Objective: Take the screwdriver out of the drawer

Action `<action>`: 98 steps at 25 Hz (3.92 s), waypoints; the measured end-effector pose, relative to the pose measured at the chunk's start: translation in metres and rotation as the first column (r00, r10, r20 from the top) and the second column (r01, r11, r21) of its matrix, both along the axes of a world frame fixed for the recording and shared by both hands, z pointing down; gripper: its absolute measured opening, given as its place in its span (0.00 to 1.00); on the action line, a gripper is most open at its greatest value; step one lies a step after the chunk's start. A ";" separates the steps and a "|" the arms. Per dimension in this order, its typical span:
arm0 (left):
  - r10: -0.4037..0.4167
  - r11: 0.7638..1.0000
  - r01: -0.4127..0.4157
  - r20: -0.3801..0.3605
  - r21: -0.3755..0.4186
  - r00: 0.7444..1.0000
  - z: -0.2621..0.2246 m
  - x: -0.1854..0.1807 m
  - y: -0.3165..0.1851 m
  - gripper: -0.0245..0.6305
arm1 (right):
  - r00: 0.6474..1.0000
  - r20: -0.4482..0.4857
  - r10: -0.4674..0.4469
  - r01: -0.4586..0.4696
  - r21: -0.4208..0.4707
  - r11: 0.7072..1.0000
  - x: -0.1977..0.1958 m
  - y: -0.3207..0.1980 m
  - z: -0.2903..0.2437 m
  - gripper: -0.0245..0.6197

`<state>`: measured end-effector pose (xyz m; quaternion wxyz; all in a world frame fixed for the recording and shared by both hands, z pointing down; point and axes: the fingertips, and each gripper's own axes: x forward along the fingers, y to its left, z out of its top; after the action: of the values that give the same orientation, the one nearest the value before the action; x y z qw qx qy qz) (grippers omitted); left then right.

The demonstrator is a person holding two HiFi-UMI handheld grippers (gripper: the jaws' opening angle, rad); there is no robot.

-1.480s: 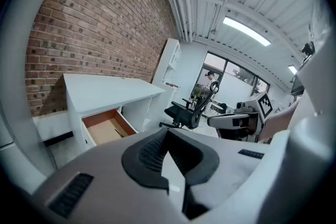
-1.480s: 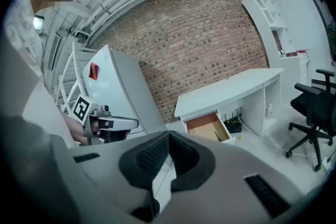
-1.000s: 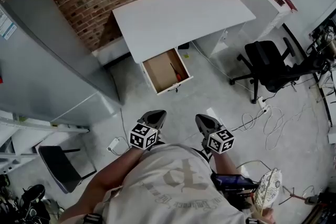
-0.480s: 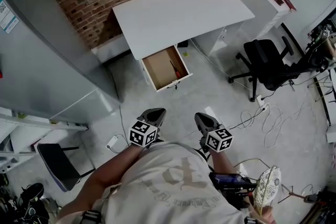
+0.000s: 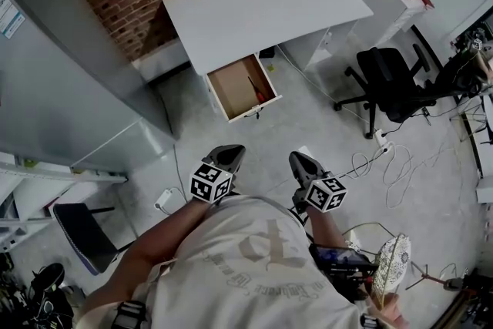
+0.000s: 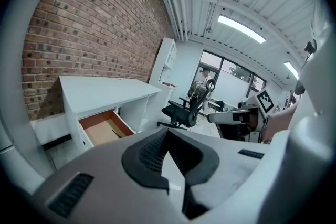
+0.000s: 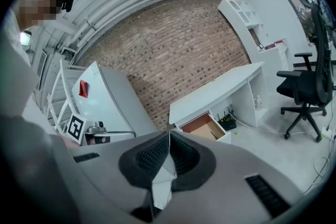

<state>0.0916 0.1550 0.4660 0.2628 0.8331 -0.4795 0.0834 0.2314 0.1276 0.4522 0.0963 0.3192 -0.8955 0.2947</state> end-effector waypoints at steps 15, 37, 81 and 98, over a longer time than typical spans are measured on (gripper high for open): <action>-0.028 1.000 0.028 -0.004 0.001 1.000 0.003 -0.023 -0.003 0.07 | 1.000 -0.030 0.003 -0.003 0.012 1.000 -0.023 -0.012 0.004 0.08; -0.186 0.982 0.185 -0.020 -0.021 0.982 0.016 -0.083 0.003 0.07 | 0.985 -0.091 -0.150 0.147 -0.039 0.988 -0.083 -0.026 0.028 0.07; -0.260 0.959 0.266 0.074 -0.092 0.963 0.020 -0.100 -0.183 0.07 | 0.954 -0.132 -0.270 0.257 -0.107 0.960 -0.109 -0.236 0.064 0.08; -0.318 0.931 0.336 0.133 -0.141 0.939 0.012 -0.073 -0.219 0.07 | 0.943 -0.079 -0.324 0.312 -0.140 0.940 -0.098 -0.313 0.069 0.08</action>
<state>0.0182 -0.0640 0.4782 0.3136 0.7116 -0.6167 0.1218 0.1335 -0.1854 0.5213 0.2074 0.1779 -0.9091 0.3144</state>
